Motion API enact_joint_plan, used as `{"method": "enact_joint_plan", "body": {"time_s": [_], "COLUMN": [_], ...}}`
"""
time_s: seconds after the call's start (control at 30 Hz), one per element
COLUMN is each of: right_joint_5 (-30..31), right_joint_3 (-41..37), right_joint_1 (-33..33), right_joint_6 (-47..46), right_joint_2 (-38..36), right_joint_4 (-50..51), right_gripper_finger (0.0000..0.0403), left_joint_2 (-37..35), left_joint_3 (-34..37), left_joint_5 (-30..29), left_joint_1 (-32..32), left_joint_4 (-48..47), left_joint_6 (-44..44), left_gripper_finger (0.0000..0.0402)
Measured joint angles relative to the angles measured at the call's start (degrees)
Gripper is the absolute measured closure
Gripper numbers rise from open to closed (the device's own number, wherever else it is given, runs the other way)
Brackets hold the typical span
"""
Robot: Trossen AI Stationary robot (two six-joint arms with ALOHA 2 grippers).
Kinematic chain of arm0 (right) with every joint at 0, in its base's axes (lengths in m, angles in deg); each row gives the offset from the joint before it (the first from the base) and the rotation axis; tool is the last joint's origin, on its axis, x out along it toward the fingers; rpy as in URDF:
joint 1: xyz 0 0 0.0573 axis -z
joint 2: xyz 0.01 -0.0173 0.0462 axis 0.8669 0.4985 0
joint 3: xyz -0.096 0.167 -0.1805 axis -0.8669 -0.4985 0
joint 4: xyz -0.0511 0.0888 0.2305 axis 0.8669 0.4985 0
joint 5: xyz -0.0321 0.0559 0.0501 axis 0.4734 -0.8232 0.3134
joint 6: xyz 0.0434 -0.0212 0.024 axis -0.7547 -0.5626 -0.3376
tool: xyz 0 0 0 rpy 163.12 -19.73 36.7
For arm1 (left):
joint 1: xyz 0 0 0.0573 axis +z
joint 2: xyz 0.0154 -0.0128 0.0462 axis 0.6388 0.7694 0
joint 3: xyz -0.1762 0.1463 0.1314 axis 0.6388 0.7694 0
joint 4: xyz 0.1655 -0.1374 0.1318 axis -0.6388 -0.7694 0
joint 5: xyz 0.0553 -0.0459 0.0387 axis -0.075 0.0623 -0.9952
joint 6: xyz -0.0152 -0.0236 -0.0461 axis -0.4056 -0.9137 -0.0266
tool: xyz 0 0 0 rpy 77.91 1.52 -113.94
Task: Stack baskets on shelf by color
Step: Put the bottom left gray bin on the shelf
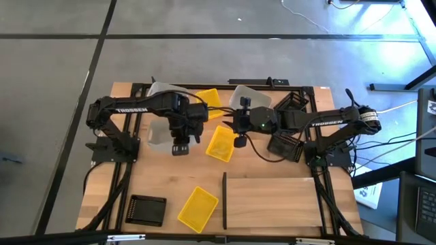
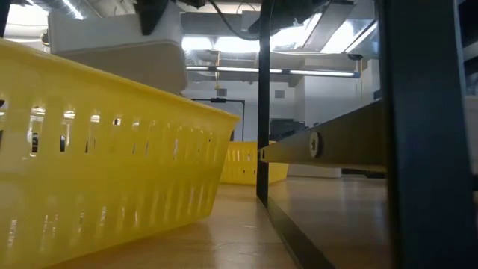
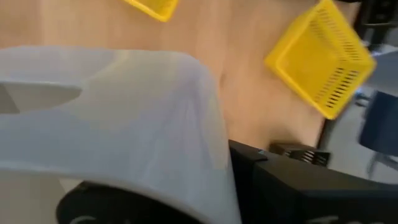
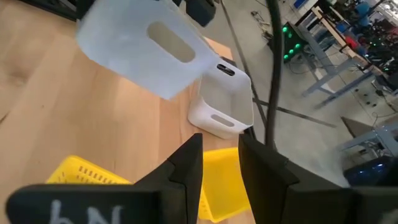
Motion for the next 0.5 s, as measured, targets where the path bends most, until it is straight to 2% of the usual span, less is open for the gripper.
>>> {"method": "enact_joint_plan", "body": {"time_s": [0.27, 0.4, 0.5], "right_joint_5": [-3.62, -1.98, -0.16], "right_joint_3": [0.0, 0.0, 0.0], "right_joint_1": [-0.04, 0.0, 0.0], "right_joint_6": [0.0, 0.13, 0.17], "right_joint_2": [0.0, 0.0, 0.0], "right_joint_4": [0.0, -0.01, -0.4], "right_gripper_finger": [0.0298, 0.0298, 0.0298], "left_joint_2": [0.0, 0.0, 0.0], "left_joint_3": [0.0, 0.0, 0.0], "left_joint_5": [-10.79, -16.03, -16.33], "left_joint_1": [2.17, 4.43, 5.82], "left_joint_4": [0.23, 0.44, 0.89], "left_joint_6": [-2.19, -4.5, -2.91], "left_gripper_finger": [0.0401, 0.0401, 0.0401]}}
